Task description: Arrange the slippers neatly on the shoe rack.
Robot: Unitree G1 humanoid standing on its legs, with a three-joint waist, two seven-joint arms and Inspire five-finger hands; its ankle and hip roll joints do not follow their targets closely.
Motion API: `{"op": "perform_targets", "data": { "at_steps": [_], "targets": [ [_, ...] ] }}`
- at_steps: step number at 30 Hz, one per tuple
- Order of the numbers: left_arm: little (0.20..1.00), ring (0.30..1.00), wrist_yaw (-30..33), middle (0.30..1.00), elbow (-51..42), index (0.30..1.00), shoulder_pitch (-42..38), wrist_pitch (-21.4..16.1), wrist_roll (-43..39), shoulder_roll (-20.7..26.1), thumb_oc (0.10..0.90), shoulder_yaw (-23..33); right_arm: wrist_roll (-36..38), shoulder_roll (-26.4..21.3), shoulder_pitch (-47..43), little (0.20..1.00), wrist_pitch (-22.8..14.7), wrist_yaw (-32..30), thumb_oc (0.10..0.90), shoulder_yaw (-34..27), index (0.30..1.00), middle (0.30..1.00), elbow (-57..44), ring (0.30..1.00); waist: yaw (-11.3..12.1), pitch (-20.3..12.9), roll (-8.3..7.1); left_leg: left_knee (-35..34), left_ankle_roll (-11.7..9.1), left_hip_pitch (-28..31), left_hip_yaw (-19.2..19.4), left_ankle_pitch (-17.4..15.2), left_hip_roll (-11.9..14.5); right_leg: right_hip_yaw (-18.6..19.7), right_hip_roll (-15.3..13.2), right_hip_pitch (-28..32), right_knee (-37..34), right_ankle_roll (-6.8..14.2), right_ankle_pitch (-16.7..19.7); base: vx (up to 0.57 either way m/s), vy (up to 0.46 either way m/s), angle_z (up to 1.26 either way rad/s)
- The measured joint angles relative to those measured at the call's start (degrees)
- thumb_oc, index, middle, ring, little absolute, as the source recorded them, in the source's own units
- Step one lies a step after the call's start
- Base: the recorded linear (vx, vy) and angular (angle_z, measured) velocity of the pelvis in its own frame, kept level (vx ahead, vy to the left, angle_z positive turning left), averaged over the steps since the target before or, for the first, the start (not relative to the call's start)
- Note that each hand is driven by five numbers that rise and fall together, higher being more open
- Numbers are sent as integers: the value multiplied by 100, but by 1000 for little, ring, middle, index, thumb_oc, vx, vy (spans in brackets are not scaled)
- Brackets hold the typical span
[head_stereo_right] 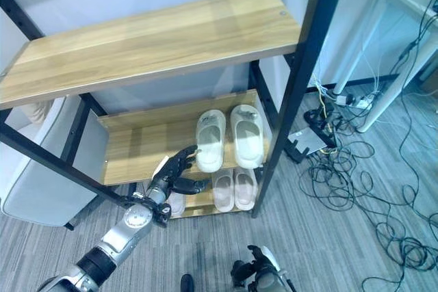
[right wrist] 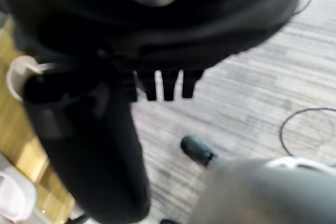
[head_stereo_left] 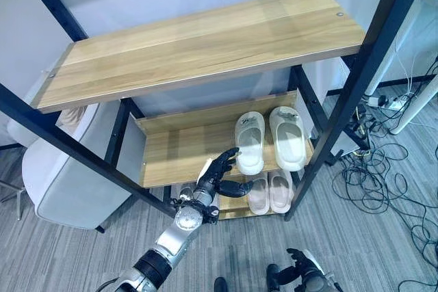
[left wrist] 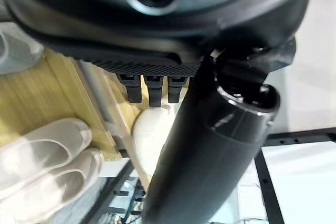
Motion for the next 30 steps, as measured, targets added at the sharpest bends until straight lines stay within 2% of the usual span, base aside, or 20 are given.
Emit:
{"op": "perform_targets", "data": {
  "at_steps": [6,18,23,28,30],
  "targets": [
    [900,900,4,900,0,900,-198,0,0,-81,800,-209,1,-4,-18,900,-2,-46,800,3,900,900,-2,900,-4,-4,52,1,4,-33,15,-2,0,1,2,-42,1,-3,3,0,0,0],
    [900,900,21,900,0,900,-248,0,4,-58,800,-207,4,-5,-13,900,-5,-111,800,13,900,900,0,900,-7,-2,55,1,4,-1,57,-2,2,11,3,-17,0,-3,4,0,-1,0],
    [900,900,25,900,-4,900,-251,0,7,7,800,-32,3,-8,-9,900,-3,-111,800,5,900,900,8,900,6,3,63,0,3,53,33,-2,6,-14,4,50,0,-3,3,-1,-2,1],
    [900,900,8,900,-195,900,-230,3,6,261,800,155,2,-9,-57,900,14,-97,800,-12,900,900,14,900,40,29,44,0,-7,136,-106,5,20,-163,6,209,0,11,-26,-10,-15,15],
    [900,900,-17,900,-549,900,-157,2,0,407,800,301,1,-8,-21,900,27,-90,800,-4,900,900,15,900,154,52,12,0,-9,187,-167,6,24,-221,5,291,2,11,-52,-19,-13,15]
  ]
}}
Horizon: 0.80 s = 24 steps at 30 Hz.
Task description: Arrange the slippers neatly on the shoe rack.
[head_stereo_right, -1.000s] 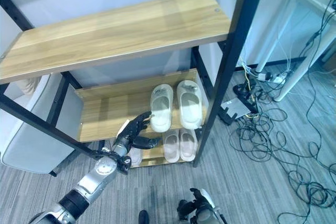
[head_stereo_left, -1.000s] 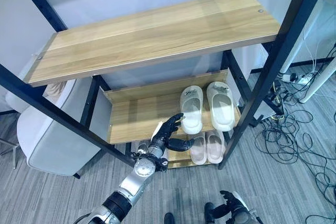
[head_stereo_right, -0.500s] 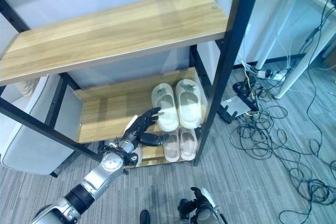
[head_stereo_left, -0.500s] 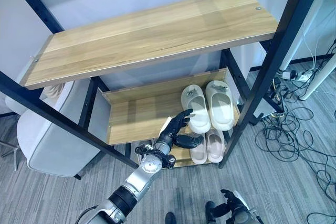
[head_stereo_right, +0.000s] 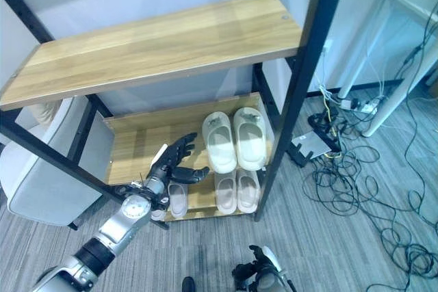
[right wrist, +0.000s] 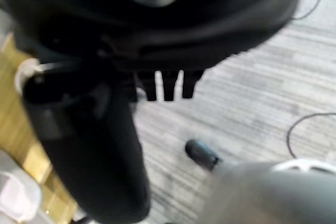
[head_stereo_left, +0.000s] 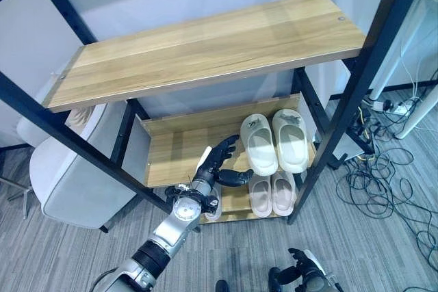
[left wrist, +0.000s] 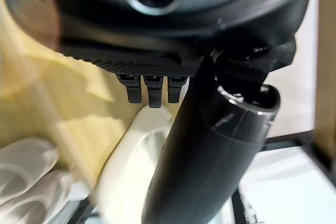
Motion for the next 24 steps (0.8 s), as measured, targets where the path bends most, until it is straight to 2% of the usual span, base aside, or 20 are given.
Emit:
{"op": "perform_targets", "data": {
  "at_steps": [5,11,14,17,20,24],
  "targets": [
    [900,900,-247,900,-710,900,475,-11,-62,29,800,286,11,10,72,900,35,64,800,-6,900,900,-2,900,160,53,-116,0,-11,186,-220,5,7,-238,-6,296,-3,-4,-94,-23,-5,25],
    [900,900,-629,900,-795,900,1499,20,-412,172,800,570,11,35,195,900,48,232,800,-54,900,900,-3,900,450,78,-203,1,-43,272,-518,28,-6,-557,-29,525,-1,35,-151,-42,-1,25],
    [900,900,-799,900,-788,900,2178,63,-457,267,800,732,3,48,281,900,49,247,800,-88,900,900,-7,900,584,44,-367,1,-65,325,-715,42,-12,-742,-37,675,-2,57,-226,-28,-5,37],
    [900,900,-880,900,-603,900,2535,205,-457,483,800,792,-3,53,369,900,52,256,800,-139,900,900,0,900,775,-4,-532,-1,-74,338,-846,47,-24,-836,-45,747,-2,18,-279,-6,-3,24],
    [900,900,-1043,900,-456,900,3121,256,-453,643,800,973,-3,61,496,900,52,256,800,-260,900,900,4,900,847,-84,-646,-11,-106,326,-979,24,-70,-981,-87,856,-1,48,-312,1,7,24],
    [900,900,-1206,900,145,900,3326,332,-257,701,800,971,-5,67,590,900,42,257,800,-311,900,900,-2,900,923,-138,-671,-7,-98,331,-1057,20,-121,-1062,-141,902,-1,63,-320,-6,14,16]
  ]
}}
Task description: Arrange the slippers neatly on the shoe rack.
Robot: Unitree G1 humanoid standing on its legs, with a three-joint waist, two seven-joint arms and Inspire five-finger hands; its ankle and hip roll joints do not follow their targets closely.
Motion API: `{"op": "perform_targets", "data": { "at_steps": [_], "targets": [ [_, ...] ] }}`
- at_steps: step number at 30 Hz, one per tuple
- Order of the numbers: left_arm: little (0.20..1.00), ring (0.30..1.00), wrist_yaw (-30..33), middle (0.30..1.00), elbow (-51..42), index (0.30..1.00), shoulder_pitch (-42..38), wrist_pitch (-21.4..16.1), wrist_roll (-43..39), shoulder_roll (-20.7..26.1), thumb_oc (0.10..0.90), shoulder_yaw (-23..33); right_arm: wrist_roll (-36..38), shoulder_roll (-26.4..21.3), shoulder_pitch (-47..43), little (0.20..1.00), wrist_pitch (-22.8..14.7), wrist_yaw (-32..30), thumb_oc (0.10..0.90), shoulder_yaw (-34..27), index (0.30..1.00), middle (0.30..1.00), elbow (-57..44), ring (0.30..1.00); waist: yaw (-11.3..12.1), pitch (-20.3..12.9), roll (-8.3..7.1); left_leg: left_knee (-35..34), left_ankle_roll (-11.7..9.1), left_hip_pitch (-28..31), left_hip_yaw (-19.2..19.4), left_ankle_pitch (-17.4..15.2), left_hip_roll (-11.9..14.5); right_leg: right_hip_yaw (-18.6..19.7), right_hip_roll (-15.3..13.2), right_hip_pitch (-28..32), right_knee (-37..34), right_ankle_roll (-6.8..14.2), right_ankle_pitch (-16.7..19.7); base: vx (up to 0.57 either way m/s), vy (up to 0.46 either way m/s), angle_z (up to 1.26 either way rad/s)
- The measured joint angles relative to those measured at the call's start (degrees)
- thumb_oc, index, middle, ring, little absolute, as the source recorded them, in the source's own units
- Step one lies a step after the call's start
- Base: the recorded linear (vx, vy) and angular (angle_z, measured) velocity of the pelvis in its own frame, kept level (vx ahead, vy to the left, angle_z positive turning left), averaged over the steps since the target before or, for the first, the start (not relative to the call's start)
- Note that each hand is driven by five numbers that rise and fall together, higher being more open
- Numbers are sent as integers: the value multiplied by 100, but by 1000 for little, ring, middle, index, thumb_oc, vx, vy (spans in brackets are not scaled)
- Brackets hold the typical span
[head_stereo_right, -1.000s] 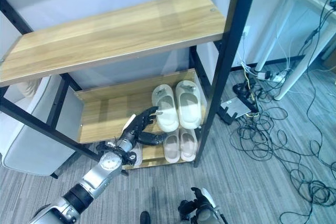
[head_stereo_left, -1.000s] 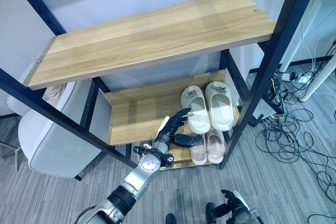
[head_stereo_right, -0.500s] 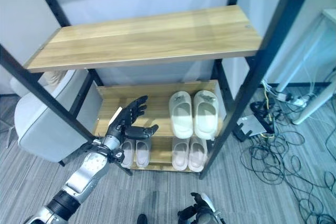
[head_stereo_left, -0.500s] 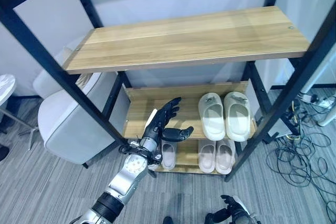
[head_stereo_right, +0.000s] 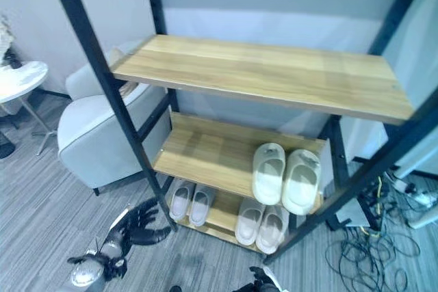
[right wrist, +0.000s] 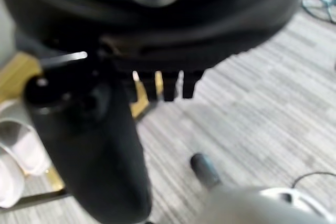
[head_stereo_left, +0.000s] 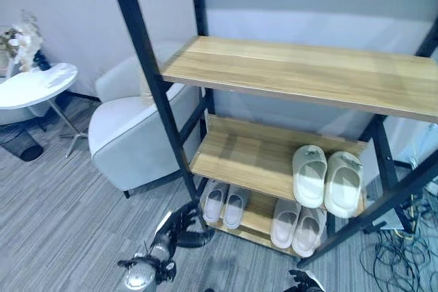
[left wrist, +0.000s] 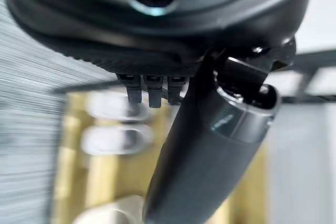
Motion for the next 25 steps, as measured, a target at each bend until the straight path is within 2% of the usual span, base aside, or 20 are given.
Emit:
{"op": "perform_targets", "data": {
  "at_steps": [5,7,10,14,16,19,22,25],
  "targets": [
    [900,900,-36,900,885,900,64,48,464,-89,800,-5,0,12,173,900,-19,18,800,-5,900,900,-16,900,5,-104,-27,-3,15,-9,-40,-5,-25,-40,-25,7,0,6,-2,-10,18,4],
    [900,900,-14,900,1728,900,-67,30,772,-311,800,70,-2,-11,211,900,-23,22,800,-5,900,900,-16,900,-43,-158,-39,0,27,-2,-50,-1,-31,-58,-31,22,0,16,-9,-15,18,3],
    [900,900,0,900,2459,900,-78,36,1071,-491,800,160,-1,-22,244,900,-40,33,800,-55,900,900,-9,900,-161,-174,-81,2,50,-2,-54,16,-34,-84,-36,24,0,19,-10,-6,10,0],
    [900,900,131,900,3116,900,-357,28,1243,-697,800,330,0,-32,342,900,-45,96,800,-125,900,900,33,900,-165,-201,-123,-2,45,-5,-64,12,-32,-112,-36,32,0,19,-11,-12,21,3],
    [900,900,186,900,3870,900,-701,-94,1472,-855,800,426,0,-46,356,900,-57,100,800,-128,900,900,76,900,-242,-213,-118,-1,50,-2,-43,3,-32,-104,-42,38,0,19,-10,-8,35,1],
    [900,900,394,900,4820,900,-1081,-82,1734,-1074,800,623,1,-34,295,900,-116,102,800,-122,900,900,199,900,-336,-243,-112,-2,93,47,93,-21,-15,21,-30,35,0,8,-3,-7,28,-17],
    [900,900,509,900,5034,900,-1124,-85,1861,-1100,800,644,2,-37,289,900,-135,99,800,-128,900,900,210,900,-446,-259,-90,2,132,70,169,-37,-8,70,-27,21,0,3,2,-5,19,-17],
    [900,900,614,900,5038,900,-1128,-87,2016,-1151,800,640,1,-52,291,900,-133,101,800,-122,900,900,214,900,-446,-277,-56,3,158,136,280,-48,-1,188,-20,27,0,2,2,-13,25,-19]
  ]
}}
